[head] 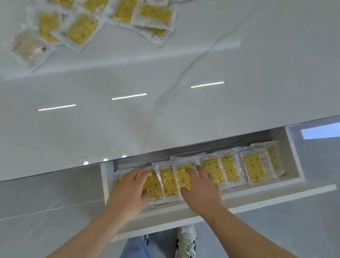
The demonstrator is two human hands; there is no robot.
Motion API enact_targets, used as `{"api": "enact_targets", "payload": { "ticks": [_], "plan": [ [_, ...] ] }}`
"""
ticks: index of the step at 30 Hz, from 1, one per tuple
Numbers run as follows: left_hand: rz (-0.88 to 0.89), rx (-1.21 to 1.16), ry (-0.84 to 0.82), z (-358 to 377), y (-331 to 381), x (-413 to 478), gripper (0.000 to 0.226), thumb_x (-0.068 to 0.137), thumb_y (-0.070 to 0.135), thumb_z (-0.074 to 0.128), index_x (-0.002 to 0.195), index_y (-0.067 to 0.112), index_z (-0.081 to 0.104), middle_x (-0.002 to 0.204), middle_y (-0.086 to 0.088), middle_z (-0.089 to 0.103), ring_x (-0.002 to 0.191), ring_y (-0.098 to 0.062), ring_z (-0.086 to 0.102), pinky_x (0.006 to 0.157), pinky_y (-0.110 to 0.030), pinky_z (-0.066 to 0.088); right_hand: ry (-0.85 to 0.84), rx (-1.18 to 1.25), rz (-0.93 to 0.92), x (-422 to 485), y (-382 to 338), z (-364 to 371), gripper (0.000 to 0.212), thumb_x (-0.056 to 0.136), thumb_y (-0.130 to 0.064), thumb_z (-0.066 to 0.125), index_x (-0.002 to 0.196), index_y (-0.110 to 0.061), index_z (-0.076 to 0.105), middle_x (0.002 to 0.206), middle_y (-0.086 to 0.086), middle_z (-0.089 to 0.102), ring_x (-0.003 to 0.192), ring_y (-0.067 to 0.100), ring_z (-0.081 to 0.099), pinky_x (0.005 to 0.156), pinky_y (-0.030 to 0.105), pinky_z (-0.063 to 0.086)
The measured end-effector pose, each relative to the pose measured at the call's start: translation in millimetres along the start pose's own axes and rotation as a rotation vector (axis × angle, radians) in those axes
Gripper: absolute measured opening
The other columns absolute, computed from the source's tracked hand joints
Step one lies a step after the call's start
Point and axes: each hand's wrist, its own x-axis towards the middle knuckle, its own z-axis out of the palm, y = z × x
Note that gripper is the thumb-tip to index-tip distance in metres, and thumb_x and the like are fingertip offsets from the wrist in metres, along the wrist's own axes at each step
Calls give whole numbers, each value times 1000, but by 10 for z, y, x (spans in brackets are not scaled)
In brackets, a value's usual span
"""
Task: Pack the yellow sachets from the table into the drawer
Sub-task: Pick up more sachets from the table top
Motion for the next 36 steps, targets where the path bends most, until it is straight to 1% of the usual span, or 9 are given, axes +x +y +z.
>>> {"api": "enact_targets", "payload": {
  "ticks": [3, 6, 12, 19, 24, 28, 31, 34, 36],
  "plan": [
    [-15, -111, 108, -402, 182, -214, 40, 97, 21, 43, 136, 28, 40, 138, 12, 39, 113, -7, 48, 87, -16, 38, 59, 79, -62, -187, -178, -335, 50, 93, -31, 46, 141, -23, 33, 152, -1, 24, 137, 24, 26, 111, 40, 30],
    [-42, -220, 170, -793, 352, -330, 37, 97, 21, 43, 134, 26, 43, 136, 12, 40, 107, -6, 52, 87, -20, 43, 106, 155, -133, -354, -332, -708, 49, 93, -27, 46, 140, -21, 35, 147, -1, 32, 131, 20, 36, 105, 33, 36],
    [-66, -318, 314, -1480, 433, -247, 35, 96, 22, 47, 130, 29, 46, 136, 12, 44, 119, -5, 49, 92, -16, 36, 150, 273, -207, -517, -604, -1261, 46, 95, -28, 44, 140, -23, 34, 146, -4, 32, 126, 17, 39, 104, 32, 37],
    [-69, -303, 378, -2272, -88, 430, 34, 93, 20, 50, 127, 27, 50, 132, 8, 47, 112, -11, 51, 91, -20, 38, 181, 340, -149, -11, -1278, -1531, 46, 95, -31, 44, 139, -24, 33, 146, -5, 32, 129, 17, 36, 106, 31, 34],
    [-102, -73, 395, -2750, -829, 1127, 43, 93, 22, 49, 135, 25, 42, 148, 2, 29, 136, -21, 27, 104, -31, 34, 199, 428, -64, 665, -2079, -1499, 48, 93, -30, 47, 139, -25, 33, 147, -6, 29, 126, 17, 38, 102, 35, 40],
    [-203, 63, 364, -3080, -1603, 1565, 63, 91, 32, 53, 146, 30, 25, 157, -4, 8, 144, -30, 8, 110, -40, 28, 202, 346, -2, 1243, -2874, -1479, 59, 93, -34, 47, 146, -30, 20, 157, -4, 0, 140, 24, 16, 109, 37, 33],
    [-275, 31, 246, -3279, -2064, 1928, 80, 87, 44, 55, 148, 36, 5, 158, 0, -9, 145, -30, -5, 114, -44, 22, 262, 207, -33, 1641, -3342, -1565, 68, 93, -37, 48, 148, -34, 9, 157, -3, -14, 145, 27, 2, 112, 41, 24],
    [-331, -23, 134, -3365, -2377, 2183, 98, 76, 51, 65, 147, 39, -2, 157, 2, -11, 145, -29, -7, 112, -49, 22, 254, 81, -90, 2041, -3717, -1627, 78, 89, -47, 52, 148, -39, 1, 156, -2, -21, 145, 31, -8, 113, 48, 19],
    [-297, 57, 133, -3347, -2511, 2227, 100, 71, 56, 67, 146, 41, 2, 156, 1, -6, 143, -30, -1, 110, -47, 25, 202, 64, -104, 2279, -3933, -1594, 87, 84, -54, 57, 147, -41, -1, 155, 0, -24, 144, 35, -13, 113, 54, 16]
  ]
}}
